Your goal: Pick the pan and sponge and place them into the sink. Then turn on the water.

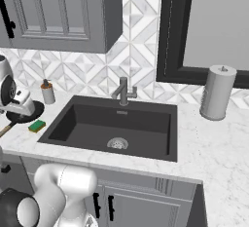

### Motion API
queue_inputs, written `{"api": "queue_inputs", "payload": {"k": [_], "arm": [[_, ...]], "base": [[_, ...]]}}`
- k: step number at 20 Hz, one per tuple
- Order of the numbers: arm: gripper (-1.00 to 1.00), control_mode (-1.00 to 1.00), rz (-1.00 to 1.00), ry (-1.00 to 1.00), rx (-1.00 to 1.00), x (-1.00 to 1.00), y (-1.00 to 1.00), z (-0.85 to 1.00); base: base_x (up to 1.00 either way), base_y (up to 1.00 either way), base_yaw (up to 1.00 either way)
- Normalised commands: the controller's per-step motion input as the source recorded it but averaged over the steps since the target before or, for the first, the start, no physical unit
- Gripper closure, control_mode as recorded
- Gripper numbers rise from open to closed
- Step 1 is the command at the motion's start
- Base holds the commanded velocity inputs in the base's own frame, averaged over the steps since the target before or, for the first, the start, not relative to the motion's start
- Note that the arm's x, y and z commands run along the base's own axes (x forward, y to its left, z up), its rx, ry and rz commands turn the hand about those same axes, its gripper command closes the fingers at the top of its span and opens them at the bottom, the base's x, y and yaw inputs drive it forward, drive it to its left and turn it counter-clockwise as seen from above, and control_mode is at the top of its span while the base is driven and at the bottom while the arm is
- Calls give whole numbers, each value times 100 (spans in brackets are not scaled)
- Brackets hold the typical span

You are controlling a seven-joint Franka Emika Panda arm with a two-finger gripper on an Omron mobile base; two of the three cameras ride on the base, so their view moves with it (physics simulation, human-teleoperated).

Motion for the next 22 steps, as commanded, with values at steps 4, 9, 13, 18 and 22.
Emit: {"api": "queue_inputs", "payload": {"k": [4,9,13,18,22], "arm": [[-100,-100,0,8,2,0,95,-35],[-100,-100,0,11,2,0,77,-42],[-100,-100,0,11,0,6,69,-35],[-100,-100,0,8,0,12,59,-29],[-100,-100,0,5,-4,19,44,-24]], "base": [[0,0,0],[0,0,0],[0,0,0],[0,0,0],[0,0,0]]}}
